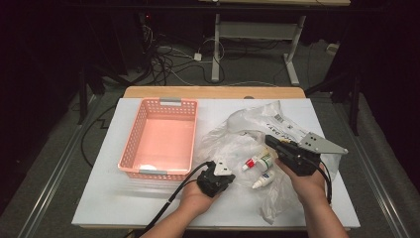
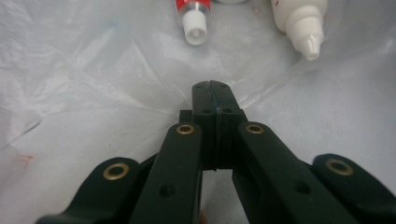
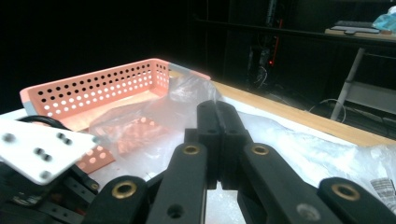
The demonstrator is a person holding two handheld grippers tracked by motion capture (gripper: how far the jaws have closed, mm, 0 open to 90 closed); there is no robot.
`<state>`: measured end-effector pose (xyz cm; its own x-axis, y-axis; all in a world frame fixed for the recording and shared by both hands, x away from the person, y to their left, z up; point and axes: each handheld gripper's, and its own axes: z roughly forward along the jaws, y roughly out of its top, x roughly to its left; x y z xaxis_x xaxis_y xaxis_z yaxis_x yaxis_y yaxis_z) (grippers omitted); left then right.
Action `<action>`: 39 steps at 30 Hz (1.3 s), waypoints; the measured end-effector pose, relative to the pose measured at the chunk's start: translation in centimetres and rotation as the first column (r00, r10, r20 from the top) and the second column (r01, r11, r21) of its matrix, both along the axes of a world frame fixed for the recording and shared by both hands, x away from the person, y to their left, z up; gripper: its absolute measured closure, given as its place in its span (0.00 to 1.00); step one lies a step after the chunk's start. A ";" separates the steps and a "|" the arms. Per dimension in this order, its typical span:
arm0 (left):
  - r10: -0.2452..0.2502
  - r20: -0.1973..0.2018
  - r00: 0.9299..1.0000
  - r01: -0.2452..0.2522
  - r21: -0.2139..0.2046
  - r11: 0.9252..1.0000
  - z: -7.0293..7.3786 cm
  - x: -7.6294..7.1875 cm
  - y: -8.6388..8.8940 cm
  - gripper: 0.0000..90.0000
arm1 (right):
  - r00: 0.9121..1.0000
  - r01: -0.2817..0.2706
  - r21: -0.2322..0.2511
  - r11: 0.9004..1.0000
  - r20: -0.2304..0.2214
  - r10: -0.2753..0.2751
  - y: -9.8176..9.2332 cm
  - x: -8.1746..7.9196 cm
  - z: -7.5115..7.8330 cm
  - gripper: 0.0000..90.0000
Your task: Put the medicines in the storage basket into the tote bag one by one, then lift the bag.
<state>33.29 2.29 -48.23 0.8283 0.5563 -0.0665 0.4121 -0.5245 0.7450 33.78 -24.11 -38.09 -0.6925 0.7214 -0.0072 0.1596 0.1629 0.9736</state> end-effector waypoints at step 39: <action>0.112 0.275 0.955 -0.018 -0.324 0.946 9.6 -0.6 1.6 0.99 | 0.988 0.092 0.070 0.993 0.118 -0.100 -1.3 -0.3 3.0 1.00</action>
<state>32.70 3.86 -38.66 0.8009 0.5986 -0.0127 0.1823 -0.2235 0.9575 33.44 -25.42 -35.11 -0.6166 0.7863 -0.0385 0.0520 0.0896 0.9946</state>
